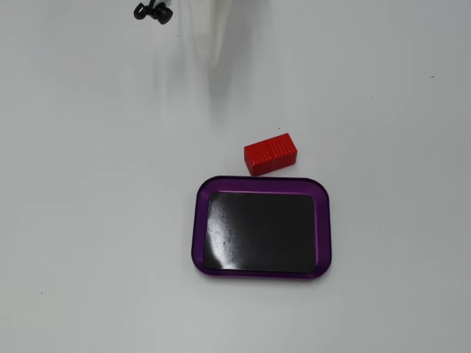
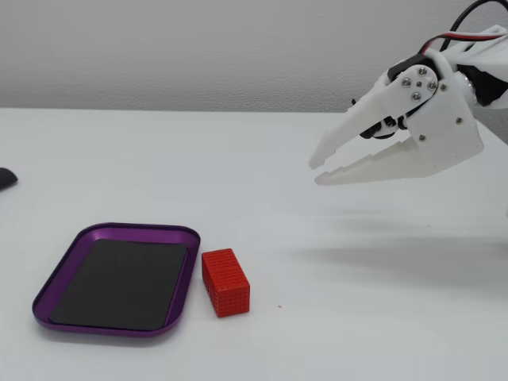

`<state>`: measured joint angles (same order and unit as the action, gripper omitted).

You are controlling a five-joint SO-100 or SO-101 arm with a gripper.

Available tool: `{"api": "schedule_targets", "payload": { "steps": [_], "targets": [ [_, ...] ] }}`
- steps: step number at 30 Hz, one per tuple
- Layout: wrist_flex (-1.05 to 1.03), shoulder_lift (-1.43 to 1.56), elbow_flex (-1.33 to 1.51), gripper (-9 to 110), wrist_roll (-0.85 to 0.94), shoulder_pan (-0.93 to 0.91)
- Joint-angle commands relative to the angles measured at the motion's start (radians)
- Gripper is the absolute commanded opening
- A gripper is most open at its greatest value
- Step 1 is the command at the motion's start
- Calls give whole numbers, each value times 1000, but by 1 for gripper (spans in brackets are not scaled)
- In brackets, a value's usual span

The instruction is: Remove the cube from the box.

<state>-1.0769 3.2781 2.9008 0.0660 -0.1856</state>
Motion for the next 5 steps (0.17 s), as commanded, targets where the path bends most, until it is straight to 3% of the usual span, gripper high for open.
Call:
{"api": "schedule_targets", "payload": {
  "steps": [1, 5],
  "targets": [
    [5, 40, 2, 0, 6, -8],
    [5, 40, 2, 0, 6, -8]
  ]
}}
